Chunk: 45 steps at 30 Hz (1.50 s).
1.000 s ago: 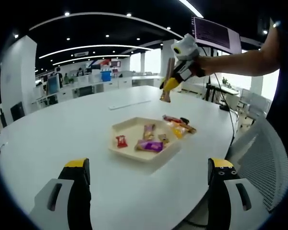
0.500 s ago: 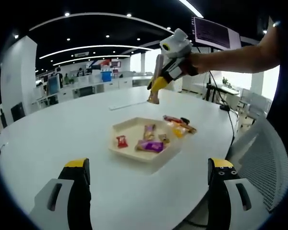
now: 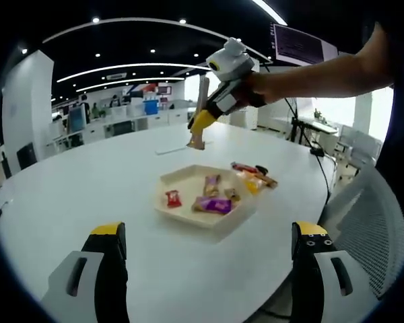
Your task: Place the target food into the container with the food tongs after gripping and lifting it, then release it inside without dropping or visibly crushing the food.
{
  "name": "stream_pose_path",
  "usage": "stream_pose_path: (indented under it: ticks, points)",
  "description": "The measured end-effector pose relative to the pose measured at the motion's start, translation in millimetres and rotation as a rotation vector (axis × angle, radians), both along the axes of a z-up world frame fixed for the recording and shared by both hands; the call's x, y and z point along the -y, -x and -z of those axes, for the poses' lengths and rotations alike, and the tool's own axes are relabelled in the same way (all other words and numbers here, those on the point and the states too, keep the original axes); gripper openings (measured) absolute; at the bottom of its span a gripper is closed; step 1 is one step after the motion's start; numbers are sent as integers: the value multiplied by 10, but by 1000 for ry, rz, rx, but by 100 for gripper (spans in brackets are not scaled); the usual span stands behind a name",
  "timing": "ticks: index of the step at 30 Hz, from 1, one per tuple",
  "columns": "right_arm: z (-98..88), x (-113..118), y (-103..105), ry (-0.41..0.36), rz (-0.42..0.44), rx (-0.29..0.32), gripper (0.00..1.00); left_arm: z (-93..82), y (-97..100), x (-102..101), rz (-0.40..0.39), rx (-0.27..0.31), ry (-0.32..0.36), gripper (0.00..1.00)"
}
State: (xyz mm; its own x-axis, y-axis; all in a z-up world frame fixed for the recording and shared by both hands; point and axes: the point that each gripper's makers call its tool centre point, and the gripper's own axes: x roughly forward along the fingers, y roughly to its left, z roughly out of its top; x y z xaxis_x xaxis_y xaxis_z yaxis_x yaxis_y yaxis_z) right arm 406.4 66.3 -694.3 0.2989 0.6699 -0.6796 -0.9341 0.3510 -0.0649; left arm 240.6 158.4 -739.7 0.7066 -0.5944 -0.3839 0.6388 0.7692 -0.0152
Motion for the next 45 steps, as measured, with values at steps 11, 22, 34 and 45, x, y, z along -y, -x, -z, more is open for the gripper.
stream_pose_path:
  ticks: [11, 22, 34, 45]
  points:
    - [-43, 26, 20, -26, 2, -3, 19, 6, 4, 12, 5, -2, -1, 99]
    - [-106, 129, 54, -25, -5, 1, 19, -4, 5, 14, 4, 2, -1, 99]
    - [-125, 442, 58, 1, 2, 11, 20, 6, 3, 9, 3, -1, -4, 99]
    - [-86, 769, 104, 34, 15, 23, 20, 18, 7, 15, 7, -6, -8, 99]
